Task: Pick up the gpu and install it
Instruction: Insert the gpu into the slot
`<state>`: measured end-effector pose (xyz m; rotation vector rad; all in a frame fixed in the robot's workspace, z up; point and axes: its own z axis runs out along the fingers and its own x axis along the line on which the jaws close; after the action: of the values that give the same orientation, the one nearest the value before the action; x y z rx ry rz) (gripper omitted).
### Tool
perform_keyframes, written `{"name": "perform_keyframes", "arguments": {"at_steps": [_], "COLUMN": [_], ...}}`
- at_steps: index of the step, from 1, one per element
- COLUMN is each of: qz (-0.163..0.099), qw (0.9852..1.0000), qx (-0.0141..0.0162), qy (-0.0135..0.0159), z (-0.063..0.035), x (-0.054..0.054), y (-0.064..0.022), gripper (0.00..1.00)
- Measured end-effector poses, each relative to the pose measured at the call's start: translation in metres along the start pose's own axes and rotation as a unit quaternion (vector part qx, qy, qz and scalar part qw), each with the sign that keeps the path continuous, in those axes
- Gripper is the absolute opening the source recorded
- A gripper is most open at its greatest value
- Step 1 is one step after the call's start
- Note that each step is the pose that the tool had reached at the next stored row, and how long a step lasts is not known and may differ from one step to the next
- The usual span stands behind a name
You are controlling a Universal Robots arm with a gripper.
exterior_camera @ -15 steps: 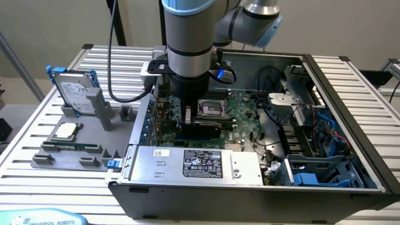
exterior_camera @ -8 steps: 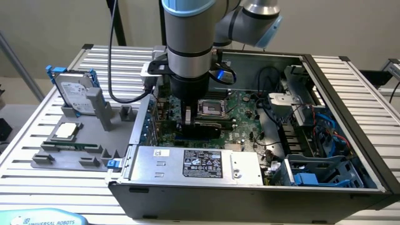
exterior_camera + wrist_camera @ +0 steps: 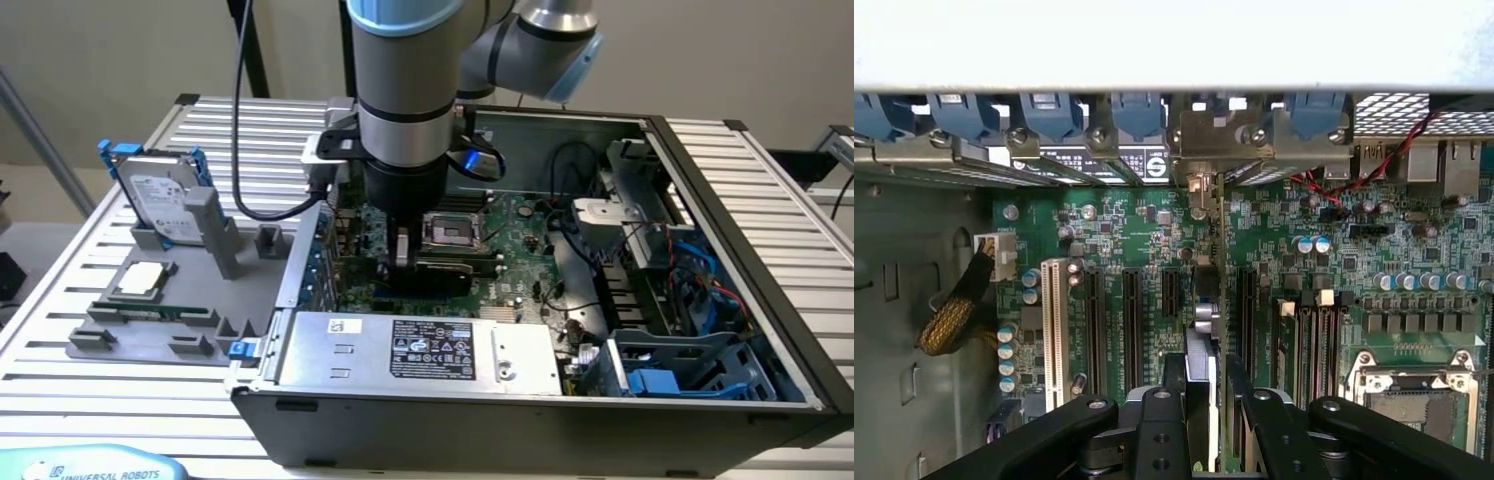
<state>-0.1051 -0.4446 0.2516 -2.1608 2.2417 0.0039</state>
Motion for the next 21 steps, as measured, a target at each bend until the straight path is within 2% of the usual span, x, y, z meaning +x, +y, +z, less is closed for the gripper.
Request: {"name": "perform_keyframes", "arguments": {"at_steps": [21], "qz": [0.003], "qw": [1.0], "qx": [0.0001], "qy": [0.0001], "z": [0.0036], "x": [-0.0018], "y": [-0.0003], "gripper": [0.27]}}
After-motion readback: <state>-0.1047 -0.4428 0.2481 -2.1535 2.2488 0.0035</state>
